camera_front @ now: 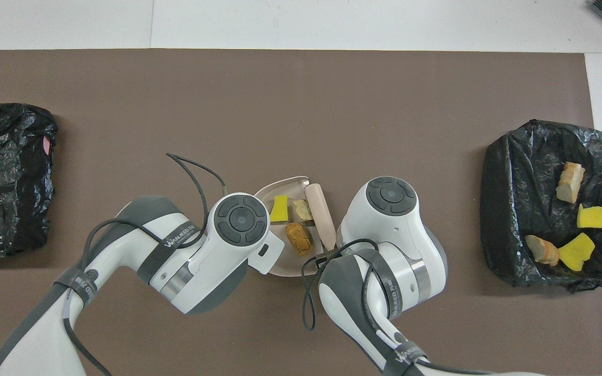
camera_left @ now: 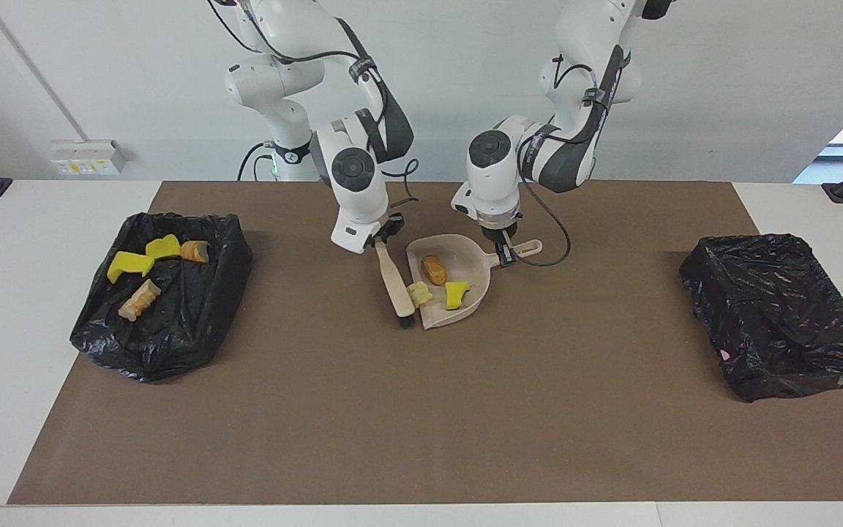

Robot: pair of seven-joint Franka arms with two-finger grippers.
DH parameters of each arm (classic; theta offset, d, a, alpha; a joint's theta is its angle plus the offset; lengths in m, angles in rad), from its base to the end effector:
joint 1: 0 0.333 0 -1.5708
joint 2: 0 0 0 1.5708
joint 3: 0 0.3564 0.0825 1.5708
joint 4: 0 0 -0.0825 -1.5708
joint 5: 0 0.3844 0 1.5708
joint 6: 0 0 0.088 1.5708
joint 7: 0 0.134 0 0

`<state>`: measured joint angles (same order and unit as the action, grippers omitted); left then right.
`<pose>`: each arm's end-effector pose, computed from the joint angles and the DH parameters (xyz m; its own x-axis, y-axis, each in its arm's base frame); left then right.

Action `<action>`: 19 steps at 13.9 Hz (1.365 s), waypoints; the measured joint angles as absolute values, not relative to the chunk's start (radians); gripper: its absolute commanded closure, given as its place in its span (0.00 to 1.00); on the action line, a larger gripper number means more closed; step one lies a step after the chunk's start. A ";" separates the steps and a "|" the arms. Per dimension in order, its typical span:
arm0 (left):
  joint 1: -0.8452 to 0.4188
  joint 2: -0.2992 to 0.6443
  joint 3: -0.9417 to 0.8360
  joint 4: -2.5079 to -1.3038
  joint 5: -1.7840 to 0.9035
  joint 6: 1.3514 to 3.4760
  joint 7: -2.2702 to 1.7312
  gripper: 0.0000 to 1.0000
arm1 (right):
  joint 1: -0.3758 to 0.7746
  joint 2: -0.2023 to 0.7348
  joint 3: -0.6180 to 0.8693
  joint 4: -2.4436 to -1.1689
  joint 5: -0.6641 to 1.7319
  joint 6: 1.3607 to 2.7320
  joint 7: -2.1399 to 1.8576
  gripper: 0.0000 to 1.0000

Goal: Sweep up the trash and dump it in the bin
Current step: 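Carry the dustpan with the left gripper while the right gripper withdraws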

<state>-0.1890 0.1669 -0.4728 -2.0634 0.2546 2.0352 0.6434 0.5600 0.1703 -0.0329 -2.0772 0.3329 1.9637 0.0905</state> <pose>0.4546 -0.3216 0.3624 0.1263 -0.9674 -0.2197 -0.9914 -0.1305 0.0048 0.4544 0.2989 0.3443 0.9054 0.2824 -0.3169 0.2188 -0.9502 -0.2218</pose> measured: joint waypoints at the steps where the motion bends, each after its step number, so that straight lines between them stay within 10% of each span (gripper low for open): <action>1: -0.189 0.167 -0.473 -2.063 0.255 2.035 0.643 1.00 | 0.562 0.166 -0.032 -2.076 0.362 1.953 0.090 1.00; 14: -0.187 0.159 -0.413 -2.063 0.255 2.036 0.726 1.00 | 0.557 -0.060 -0.039 -2.033 0.292 1.647 0.582 1.00; 19: -0.187 0.098 -0.295 -2.061 0.255 2.036 0.860 1.00 | 0.693 -0.120 -0.016 -2.120 0.293 1.761 0.588 1.00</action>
